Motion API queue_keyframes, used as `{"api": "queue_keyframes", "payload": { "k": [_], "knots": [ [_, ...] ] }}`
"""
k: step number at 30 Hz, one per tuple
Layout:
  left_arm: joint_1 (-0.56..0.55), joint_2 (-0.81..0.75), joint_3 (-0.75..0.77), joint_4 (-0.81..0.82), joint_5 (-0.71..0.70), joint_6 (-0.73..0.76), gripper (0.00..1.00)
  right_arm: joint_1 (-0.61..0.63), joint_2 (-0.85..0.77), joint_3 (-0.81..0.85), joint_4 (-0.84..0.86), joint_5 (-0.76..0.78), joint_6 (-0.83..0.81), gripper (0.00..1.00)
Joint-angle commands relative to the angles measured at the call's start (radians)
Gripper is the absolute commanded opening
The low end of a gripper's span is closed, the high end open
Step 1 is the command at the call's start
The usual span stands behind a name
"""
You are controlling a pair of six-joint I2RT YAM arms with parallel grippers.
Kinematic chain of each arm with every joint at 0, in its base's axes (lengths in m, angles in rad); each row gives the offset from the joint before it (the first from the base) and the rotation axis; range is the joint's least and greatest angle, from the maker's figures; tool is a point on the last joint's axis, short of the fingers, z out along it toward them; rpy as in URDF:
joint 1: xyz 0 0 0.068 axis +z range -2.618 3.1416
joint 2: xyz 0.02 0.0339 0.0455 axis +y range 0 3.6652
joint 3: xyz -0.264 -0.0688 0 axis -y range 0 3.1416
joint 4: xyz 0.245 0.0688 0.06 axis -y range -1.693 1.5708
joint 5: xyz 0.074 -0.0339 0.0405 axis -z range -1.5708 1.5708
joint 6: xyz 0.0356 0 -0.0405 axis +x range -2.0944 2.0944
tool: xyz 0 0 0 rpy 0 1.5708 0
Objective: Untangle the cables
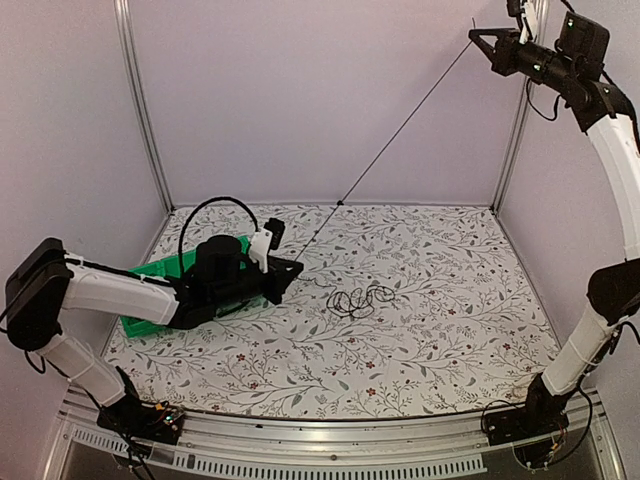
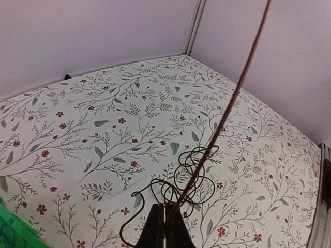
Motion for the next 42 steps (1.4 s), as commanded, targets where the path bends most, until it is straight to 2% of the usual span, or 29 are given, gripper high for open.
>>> {"api": "queue_keyframes", "payload": {
  "k": [1,4,8,12,14,16,19,21,24,27,28,32,36,42],
  "knots": [
    [0.103,-0.033,-0.131,-0.164,-0.061,-0.166,0.0,-0.092,-0.04,-0.045,0.171,0.132,0.079,0.0],
    [0.107,-0.078,-0.061,-0.231,-0.05,-0.114,0.0,-0.103,-0.084,-0.215,0.176,0.191,0.074,0.0],
    [0.055,-0.097,0.141,-0.333,0.051,0.02,0.0,-0.104,-0.206,-0.59,0.198,0.112,0.0,0.0],
    [-0.022,-0.016,0.375,-0.521,0.041,0.171,0.0,-0.104,-0.33,-0.909,0.185,0.023,0.029,0.0],
    [-0.039,0.044,0.475,-0.631,0.01,0.2,0.0,-0.105,-0.391,-1.045,0.164,0.052,0.067,0.02],
    [-0.054,0.095,0.551,-0.696,-0.035,0.223,0.0,-0.106,-0.436,-1.166,0.143,0.107,0.084,0.13],
    [-0.068,0.161,0.65,-0.766,-0.058,0.241,0.0,-0.108,-0.51,-1.3,0.128,0.193,0.137,0.53],
    [-0.077,0.207,0.723,-0.809,-0.057,0.252,0.0,-0.108,-0.553,-1.338,0.125,0.175,0.117,0.68],
    [-0.093,0.239,0.774,-0.835,-0.053,0.261,0.0,-0.108,-0.58,-1.333,0.134,0.079,0.025,0.77],
    [-0.107,0.249,0.797,-0.835,-0.046,0.296,0.0,-0.09,-0.586,-1.295,0.122,-0.249,-0.18,0.73],
    [-0.112,0.249,0.802,-0.832,-0.041,0.304,0.0,-0.057,-0.565,-1.268,0.094,-0.287,-0.238,0.72],
    [-0.129,0.236,0.808,-0.798,-0.033,0.328,0.0,0.039,-0.422,-1.133,-0.013,-0.363,-0.443,0.69],
    [-0.14,0.213,0.808,-0.751,-0.039,0.331,0.0,0.102,-0.339,-1.09,0.03,-0.397,-0.458,0.71],
    [-0.161,0.158,0.774,-0.658,-0.025,0.362,0.0,0.262,-0.251,-1.065,0.093,-0.379,-0.455,0.76]
  ]
}}
